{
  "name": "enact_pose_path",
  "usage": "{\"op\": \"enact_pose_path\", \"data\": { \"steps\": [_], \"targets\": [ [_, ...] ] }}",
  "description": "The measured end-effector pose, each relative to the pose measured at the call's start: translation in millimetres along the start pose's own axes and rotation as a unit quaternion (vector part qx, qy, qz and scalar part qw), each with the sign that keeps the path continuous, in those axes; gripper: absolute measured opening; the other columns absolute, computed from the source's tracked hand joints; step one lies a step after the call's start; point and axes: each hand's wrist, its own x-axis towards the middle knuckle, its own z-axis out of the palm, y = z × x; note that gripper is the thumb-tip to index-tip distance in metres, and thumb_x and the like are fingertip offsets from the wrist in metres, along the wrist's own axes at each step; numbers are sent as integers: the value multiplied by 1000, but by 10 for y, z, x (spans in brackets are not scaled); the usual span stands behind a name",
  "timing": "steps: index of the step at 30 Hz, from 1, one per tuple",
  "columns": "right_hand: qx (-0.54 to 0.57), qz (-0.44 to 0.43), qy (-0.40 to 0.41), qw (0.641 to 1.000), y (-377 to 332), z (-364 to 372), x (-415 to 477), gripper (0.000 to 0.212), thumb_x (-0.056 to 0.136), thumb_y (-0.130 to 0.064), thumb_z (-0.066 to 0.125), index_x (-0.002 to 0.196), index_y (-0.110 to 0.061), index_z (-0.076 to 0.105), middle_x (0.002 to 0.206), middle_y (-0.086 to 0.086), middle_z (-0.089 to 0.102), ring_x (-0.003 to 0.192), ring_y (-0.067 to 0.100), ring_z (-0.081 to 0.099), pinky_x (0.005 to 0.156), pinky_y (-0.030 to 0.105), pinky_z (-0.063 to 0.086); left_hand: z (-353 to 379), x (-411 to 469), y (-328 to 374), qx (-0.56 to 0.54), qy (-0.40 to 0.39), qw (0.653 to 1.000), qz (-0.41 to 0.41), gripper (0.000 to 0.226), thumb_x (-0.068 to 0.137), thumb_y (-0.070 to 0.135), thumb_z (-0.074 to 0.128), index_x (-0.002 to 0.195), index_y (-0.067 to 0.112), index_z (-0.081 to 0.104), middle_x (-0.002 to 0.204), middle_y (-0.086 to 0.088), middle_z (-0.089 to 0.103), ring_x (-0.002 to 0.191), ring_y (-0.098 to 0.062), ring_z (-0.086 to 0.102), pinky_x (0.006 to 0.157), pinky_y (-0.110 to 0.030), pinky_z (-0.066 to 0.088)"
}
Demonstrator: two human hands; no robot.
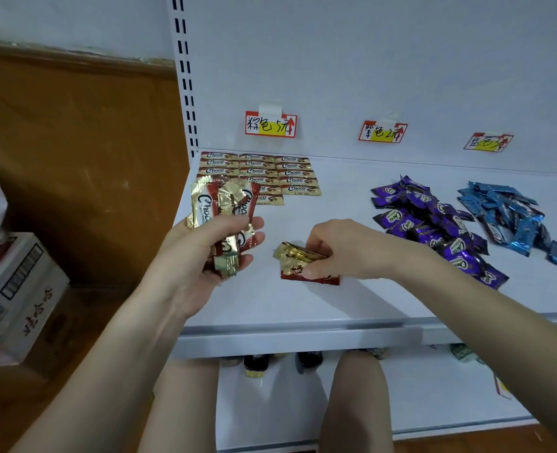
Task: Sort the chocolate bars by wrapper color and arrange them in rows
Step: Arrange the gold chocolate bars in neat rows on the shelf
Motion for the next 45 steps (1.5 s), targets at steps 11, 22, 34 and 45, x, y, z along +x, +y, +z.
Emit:
{"op": "enact_pose_path", "data": {
  "steps": [11,22,34,45],
  "targets": [
    [315,-8,125,941,78,42,-118,24,82,-21,67,70,-6,53,60,-1,50,49,6,44,48,13,34,20,43,-124,-11,50,998,26,24,83,13,66,107,18,62,85,-4,72,72,-14,69,60,-29,57],
    [477,-59,214,850,-76,77,-104,16,84,-16,62,83,0,65,60,-3,60,53,9,53,50,21,44,372,41,-186,-47,26,996,77,29,80,-4,65,104,12,65,92,-7,74,81,-24,71,64,-32,59],
    [87,-158,310,934,-74,15,-266,58,86,-52,44,133,-19,48,86,-19,34,82,-12,41,72,2,32,282,-56,-104,-29,-57,997,38,41,71,19,66,112,17,63,100,-5,73,89,-22,71,78,-39,56],
    [191,-154,316,917,-51,41,-303,53,78,-38,56,126,-14,55,83,-17,40,73,-1,45,67,5,36,410,-32,-157,14,-15,997,75,28,77,-11,62,91,13,65,83,-9,73,71,-24,67,74,-44,55]
  ]
}}
